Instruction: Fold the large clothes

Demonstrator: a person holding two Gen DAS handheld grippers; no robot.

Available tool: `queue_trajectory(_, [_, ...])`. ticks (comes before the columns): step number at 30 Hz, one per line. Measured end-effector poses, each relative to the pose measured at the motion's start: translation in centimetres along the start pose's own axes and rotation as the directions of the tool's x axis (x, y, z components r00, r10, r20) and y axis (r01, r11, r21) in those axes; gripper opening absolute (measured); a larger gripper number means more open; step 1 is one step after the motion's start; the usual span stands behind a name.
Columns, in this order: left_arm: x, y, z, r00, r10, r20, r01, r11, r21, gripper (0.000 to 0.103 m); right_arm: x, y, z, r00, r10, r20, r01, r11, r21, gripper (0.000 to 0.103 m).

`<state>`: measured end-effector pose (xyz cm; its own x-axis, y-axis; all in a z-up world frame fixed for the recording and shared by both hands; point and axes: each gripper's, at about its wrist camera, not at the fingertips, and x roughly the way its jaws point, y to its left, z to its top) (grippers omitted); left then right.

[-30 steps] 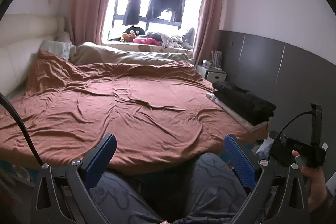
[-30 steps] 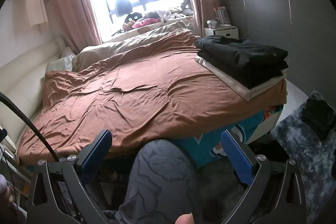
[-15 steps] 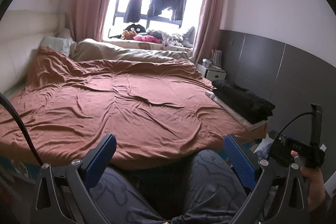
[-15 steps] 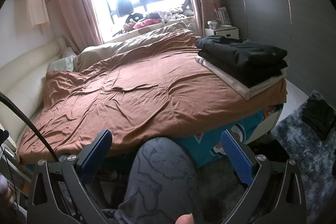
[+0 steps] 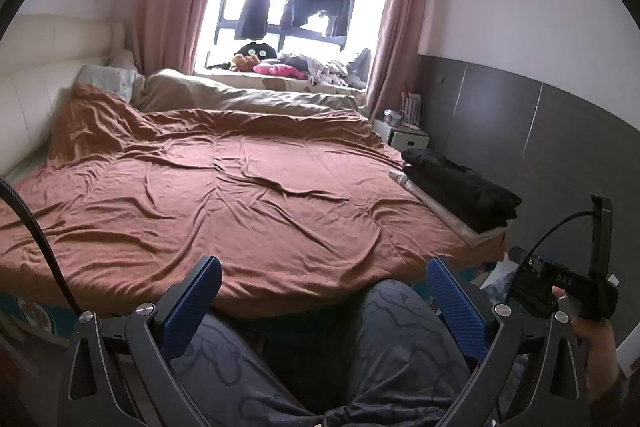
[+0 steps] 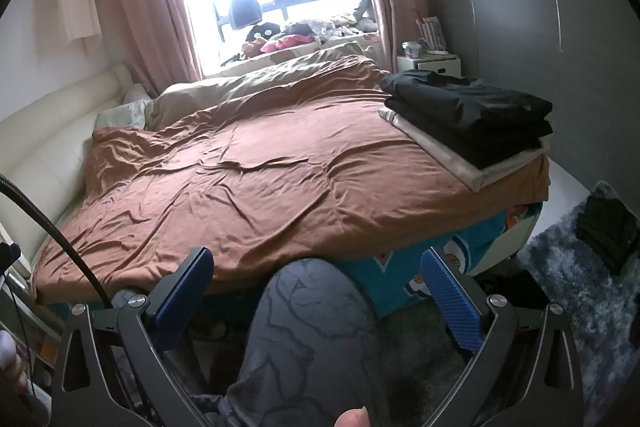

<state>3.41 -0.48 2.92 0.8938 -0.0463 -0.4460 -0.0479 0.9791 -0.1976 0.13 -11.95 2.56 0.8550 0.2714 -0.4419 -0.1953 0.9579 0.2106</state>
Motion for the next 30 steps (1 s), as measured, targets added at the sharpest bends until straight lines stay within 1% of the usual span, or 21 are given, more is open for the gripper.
queue_trajectory(14, [0.1,0.1,-0.4,1.0,0.006,-0.012,-0.006,1.0,-0.008,0.103,0.2,0.4,0.0,1.0,-0.002,0.001,0.002,1.0,-0.001,0.103])
queue_trajectory(20, [0.3,0.2,-0.3,1.0,0.015,0.001,-0.015,1.0,0.003,0.103,0.4,0.5,0.0,1.0,-0.008,-0.003,0.008,1.0,-0.005,0.103])
queue_trajectory(30, [1.0,0.4,-0.4,1.0,0.017,-0.007,-0.017,1.0,0.015,0.103,0.7,0.7,0.1,1.0,-0.006,0.0,0.006,1.0,-0.017,0.103])
